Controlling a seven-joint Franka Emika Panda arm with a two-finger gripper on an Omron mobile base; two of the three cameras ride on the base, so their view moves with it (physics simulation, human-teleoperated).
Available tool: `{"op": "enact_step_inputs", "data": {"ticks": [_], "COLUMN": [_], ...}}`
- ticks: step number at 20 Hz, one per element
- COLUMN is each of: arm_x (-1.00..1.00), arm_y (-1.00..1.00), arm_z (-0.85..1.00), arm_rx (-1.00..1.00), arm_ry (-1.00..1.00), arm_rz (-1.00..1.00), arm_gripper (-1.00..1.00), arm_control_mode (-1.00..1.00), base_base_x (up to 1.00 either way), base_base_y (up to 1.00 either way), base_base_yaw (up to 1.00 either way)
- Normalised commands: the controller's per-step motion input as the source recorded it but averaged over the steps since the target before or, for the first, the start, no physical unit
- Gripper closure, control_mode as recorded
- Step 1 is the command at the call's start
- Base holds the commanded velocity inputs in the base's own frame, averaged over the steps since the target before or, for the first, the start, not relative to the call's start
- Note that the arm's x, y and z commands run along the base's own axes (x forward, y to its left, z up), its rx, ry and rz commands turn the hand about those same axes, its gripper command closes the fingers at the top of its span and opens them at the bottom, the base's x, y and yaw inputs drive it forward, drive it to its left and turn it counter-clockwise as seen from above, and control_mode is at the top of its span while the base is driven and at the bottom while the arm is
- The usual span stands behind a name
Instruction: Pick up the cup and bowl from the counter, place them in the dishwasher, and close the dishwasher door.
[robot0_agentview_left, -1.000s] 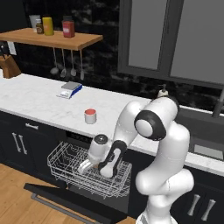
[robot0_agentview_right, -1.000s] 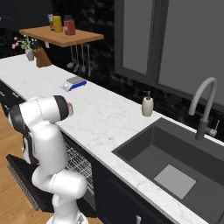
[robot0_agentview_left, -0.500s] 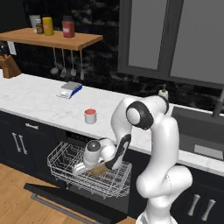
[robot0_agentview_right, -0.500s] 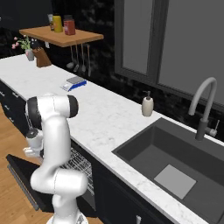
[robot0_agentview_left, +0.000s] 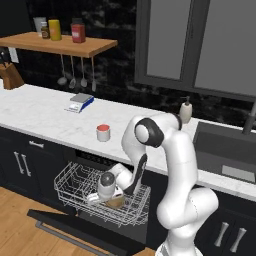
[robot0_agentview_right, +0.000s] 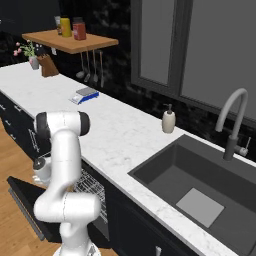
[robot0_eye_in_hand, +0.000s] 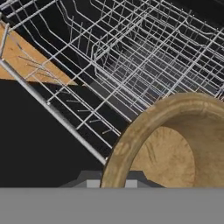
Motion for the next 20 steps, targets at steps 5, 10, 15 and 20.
{"op": "enact_step_inputs", "data": {"ticks": [5, 10, 15, 20], "arm_x": [0.3, 0.17, 0.1, 0.05], "arm_y": [0.0, 0.0, 0.0, -0.12], "arm_z": [-0.14, -0.15, -0.16, -0.03], "arm_rx": [0.01, 0.01, 0.0, 0.0], "arm_ry": [0.0, 0.0, 0.0, 0.0], "arm_rz": [-0.25, -0.23, -0.19, -0.11], "arm_gripper": [1.0, 1.0, -1.0, -1.0], "arm_control_mode": [-1.0, -1.0, -1.0, -1.0], "base_base_x": [0.0, 0.0, 0.0, 0.0], "base_base_y": [0.0, 0.0, 0.0, 0.0], "base_base_yaw": [0.0, 0.0, 0.0, 0.0]}}
